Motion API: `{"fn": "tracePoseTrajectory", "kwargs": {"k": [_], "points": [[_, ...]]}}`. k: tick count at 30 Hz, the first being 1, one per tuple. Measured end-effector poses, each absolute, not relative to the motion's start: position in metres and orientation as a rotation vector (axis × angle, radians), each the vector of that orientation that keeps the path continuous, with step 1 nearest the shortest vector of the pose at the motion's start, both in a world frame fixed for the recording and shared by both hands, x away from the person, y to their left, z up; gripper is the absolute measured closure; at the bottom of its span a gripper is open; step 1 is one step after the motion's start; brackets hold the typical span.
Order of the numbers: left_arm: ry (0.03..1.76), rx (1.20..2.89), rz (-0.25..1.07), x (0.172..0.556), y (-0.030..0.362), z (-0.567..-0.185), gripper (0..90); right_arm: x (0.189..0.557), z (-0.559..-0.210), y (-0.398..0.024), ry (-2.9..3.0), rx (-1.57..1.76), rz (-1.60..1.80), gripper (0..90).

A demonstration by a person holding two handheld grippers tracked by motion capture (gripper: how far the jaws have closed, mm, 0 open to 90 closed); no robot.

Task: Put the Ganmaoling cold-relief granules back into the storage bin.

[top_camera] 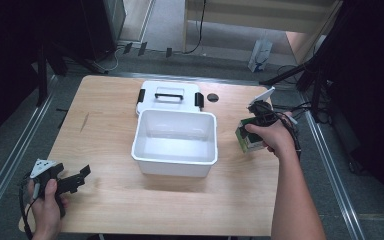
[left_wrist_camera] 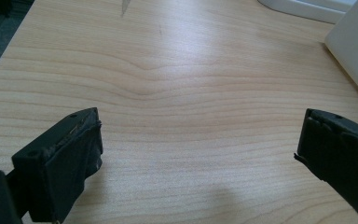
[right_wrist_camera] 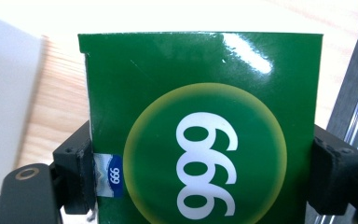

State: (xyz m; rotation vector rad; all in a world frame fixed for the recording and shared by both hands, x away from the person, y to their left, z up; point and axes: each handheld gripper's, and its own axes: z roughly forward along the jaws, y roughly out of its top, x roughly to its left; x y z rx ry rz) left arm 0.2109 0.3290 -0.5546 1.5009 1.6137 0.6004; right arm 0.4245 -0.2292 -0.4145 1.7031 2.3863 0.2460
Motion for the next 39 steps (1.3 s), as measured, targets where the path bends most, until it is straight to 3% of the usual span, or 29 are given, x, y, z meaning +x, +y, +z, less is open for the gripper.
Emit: {"fn": "tracePoseTrajectory", "kwargs": {"k": [18, 29, 39], "points": [[1.611, 1.503, 0.602, 0.211, 0.329, -0.555, 0.6, 0.4, -0.328, -0.161, 2.556, 1.095, 0.408, 16.2], [1.611, 1.504, 0.6, 0.211, 0.329, -0.554, 0.6, 0.382, -0.315, -0.127, 2.724, 0.693, 0.512, 16.2], [1.611, 1.501, 0.6, 0.211, 0.329, -0.555, 0.6, 0.368, -0.33, -0.1, 2.857, 0.23, 0.446, 16.2]]}}
